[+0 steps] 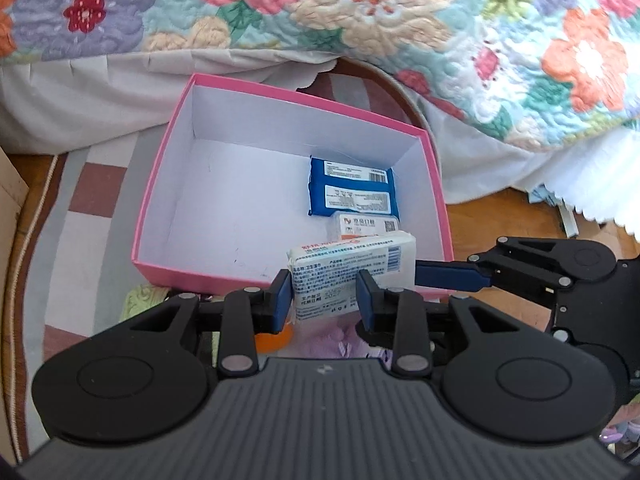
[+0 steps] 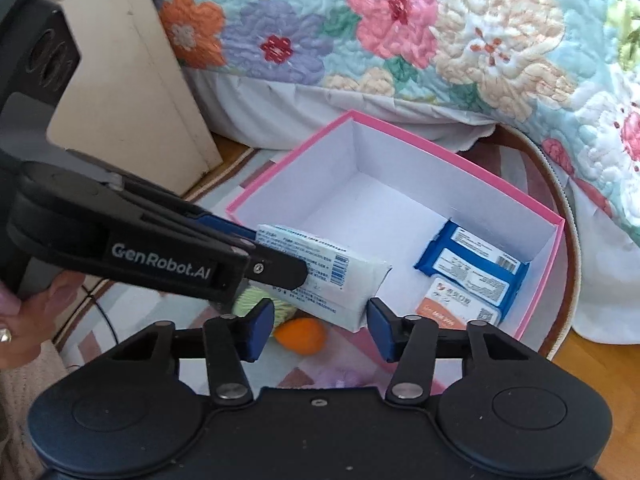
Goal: Organize objects
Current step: 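Carry the white packet with the left tool into the pink box, then lower the packet beside the floss box and open the left tool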
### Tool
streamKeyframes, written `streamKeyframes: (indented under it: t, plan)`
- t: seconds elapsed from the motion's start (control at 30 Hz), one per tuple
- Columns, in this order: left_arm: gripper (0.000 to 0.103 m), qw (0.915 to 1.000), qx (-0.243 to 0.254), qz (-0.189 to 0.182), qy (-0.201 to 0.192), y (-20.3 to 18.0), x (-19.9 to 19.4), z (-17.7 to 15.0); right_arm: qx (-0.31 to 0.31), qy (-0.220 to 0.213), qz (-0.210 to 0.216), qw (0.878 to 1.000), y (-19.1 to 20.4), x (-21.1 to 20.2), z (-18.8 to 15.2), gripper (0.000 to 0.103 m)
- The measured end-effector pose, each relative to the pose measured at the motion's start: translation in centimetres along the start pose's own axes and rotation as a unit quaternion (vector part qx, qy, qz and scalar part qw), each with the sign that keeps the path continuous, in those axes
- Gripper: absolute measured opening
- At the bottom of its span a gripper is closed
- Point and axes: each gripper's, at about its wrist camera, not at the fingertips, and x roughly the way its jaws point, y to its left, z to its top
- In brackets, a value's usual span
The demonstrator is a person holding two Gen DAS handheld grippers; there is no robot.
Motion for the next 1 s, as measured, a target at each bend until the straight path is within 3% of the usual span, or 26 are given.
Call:
streamKeyframes:
  t: [0.33,0.7,1.0]
  plan:
    - [0.033,0.9994,-0.01,0.011,0.032,1.6,5.2,4.0,0.108,0.024,0.029,0.993,-5.5,3.9,2.5,0.048]
    - [0.035,0.9962,0.006,0.042,0.076,2.8,12.1,5.5,0.107,0.071,-0.006,0.992,-7.0,11.0,2.5,0.044]
    - [0.033,0.9954,0.021,0.041,0.083,3.0,14.3,5.9,0.121,0.082,-0.034,0.989,-8.0,13.1,2.4,0.037]
